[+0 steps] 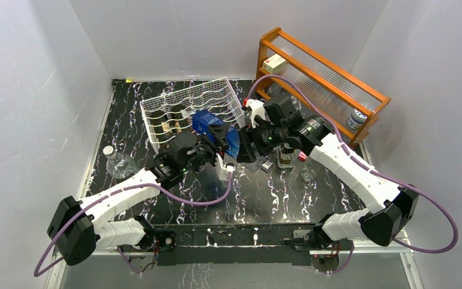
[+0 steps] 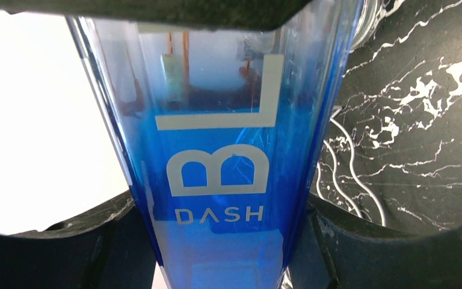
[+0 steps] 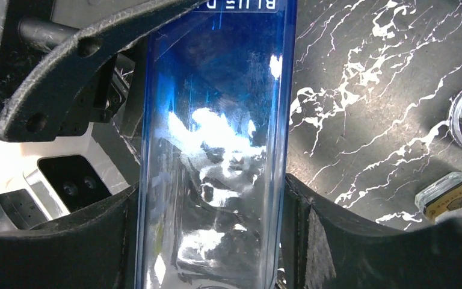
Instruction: Put the wine bottle on the wine rack
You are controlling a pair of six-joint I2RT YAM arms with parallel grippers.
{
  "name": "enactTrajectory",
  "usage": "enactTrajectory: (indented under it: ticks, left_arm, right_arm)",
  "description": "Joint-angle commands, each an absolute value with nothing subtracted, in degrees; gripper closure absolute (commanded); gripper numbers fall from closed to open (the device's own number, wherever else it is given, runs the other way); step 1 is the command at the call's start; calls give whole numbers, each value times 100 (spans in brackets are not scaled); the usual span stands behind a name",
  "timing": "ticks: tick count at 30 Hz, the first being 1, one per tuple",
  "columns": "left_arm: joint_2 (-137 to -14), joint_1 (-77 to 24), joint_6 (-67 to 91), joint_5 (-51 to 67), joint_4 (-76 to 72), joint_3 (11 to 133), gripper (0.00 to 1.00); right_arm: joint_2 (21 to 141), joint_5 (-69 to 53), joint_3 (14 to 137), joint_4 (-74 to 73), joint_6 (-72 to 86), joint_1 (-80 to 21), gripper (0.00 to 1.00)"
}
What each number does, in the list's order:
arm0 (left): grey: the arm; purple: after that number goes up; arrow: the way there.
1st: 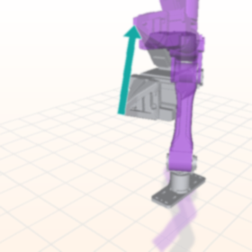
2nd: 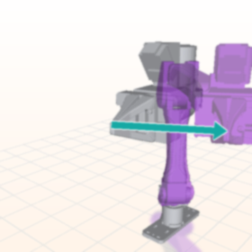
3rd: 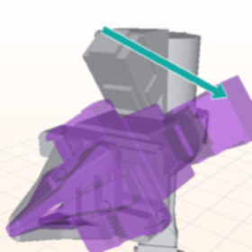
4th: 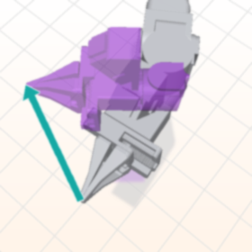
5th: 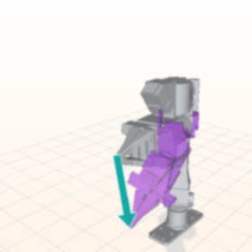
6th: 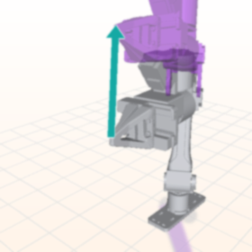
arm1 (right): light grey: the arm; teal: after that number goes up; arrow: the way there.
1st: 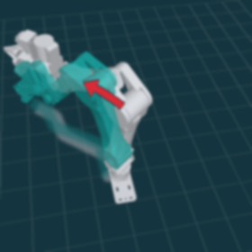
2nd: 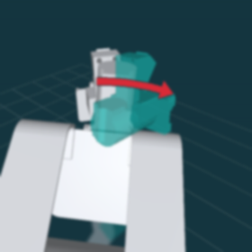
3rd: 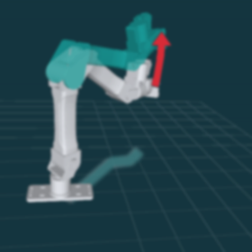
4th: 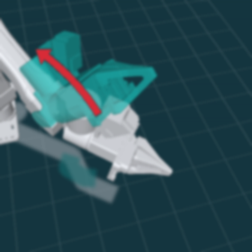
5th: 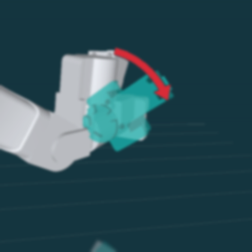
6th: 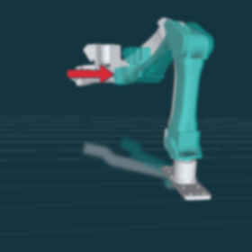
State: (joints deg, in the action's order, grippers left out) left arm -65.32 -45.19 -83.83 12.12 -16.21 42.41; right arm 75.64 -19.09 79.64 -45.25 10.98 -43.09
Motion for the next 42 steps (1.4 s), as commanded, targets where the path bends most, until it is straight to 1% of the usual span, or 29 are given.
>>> enactTrajectory:
  ticks: [1, 6, 10, 11, 12, 14, 15, 16, 18, 20, 21, 23, 31, 39, 42]
  left_arm:
    - [-6382, -4553, -8860, 1151, -2485, 4831, 100]
    - [-6364, -4553, -8756, 1090, -2330, 4868, 100]
    - [-6351, -4553, -8552, 967, -2092, 4923, 100]
    - [-6353, -4553, -8458, 940, -2054, 4922, 97]
    - [-6342, -4553, -8379, 933, -2027, 4924, 90]
    - [-6333, -4553, -8208, 893, -1933, 4935, 67]
    - [-6325, -4553, -8097, 866, -1854, 4958, 48]
    - [-6314, -4553, -7971, 842, -1771, 4978, 34]
    - [-6278, -4548, -7724, 791, -1598, 5000, 19]
    - [-6239, -4553, -7569, 725, -1380, 4983, 10]
    - [-6216, -4553, -7493, 687, -1319, 4950, 3]
    - [-6157, -4552, -7339, 600, -1201, 4847, 2]
    - [-5808, -4552, -6589, 580, -914, 4736, 2]
    - [-5278, -4553, -5512, 815, -445, 4681, 2]
    - [-5070, -4553, -5067, 742, -555, 4511, 2]
  right_arm:
    - [7658, -2022, 7917, -4386, 976, -4324, 36]
    - [7649, -1788, 7900, -4353, 988, -4331, 69]
    - [7550, -1604, 7889, -4303, 1008, -4329, 88]
    - [7523, -1556, 7880, -4292, 1006, -4326, 93]
    - [7497, -1511, 7872, -4268, 1009, -4327, 99]
    - [7421, -1397, 7851, -4202, 1031, -4327, 100]
    - [7367, -1333, 7839, -4156, 1046, -4325, 100]
    - [7291, -1267, 7820, -4107, 1068, -4326, 100]
    - [7171, -1135, 7768, -3956, 1123, -4332, 100]
    - [6985, -1053, 7671, -3799, 1170, -4330, 100]
    - [6924, -1020, 7644, -3763, 1183, -4329, 100]
    - [6843, -985, 7609, -3757, 1209, -4324, 100]
    - [6640, -936, 7594, -3797, 1273, -4330, 100]
    - [6350, -870, 7232, -3667, 1333, -4328, 100]
    - [6250, -871, 7090, -3575, 1360, -4330, 100]
